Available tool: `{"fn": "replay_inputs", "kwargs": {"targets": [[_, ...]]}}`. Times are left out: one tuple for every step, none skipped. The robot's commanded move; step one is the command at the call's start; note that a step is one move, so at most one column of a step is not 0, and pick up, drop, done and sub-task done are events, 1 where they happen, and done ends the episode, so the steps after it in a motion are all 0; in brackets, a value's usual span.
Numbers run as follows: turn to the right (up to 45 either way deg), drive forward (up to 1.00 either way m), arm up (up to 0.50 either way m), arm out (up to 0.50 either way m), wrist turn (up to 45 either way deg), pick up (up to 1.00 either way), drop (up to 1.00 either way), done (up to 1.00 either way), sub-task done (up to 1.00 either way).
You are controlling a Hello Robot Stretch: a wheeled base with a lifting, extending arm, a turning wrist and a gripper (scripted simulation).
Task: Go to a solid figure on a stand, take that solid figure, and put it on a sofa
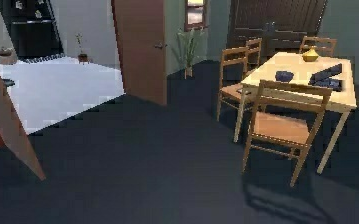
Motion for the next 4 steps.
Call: {"fn": "replay_inputs", "kwargs": {"targets": [[45.0,0.00,0.00,0.00,0.0,0.00,0.00,0.00,0.00],[45.0,0.00,0.00,0.00,0.0,0.00,0.00,0.00,0.00],[15.0,0.00,0.00,0.00,0.0,0.00,0.00,0.00,0.00],[-45.0,0.00,0.00,0.00,0.0,0.00,0.00,0.00,0.00]]}}
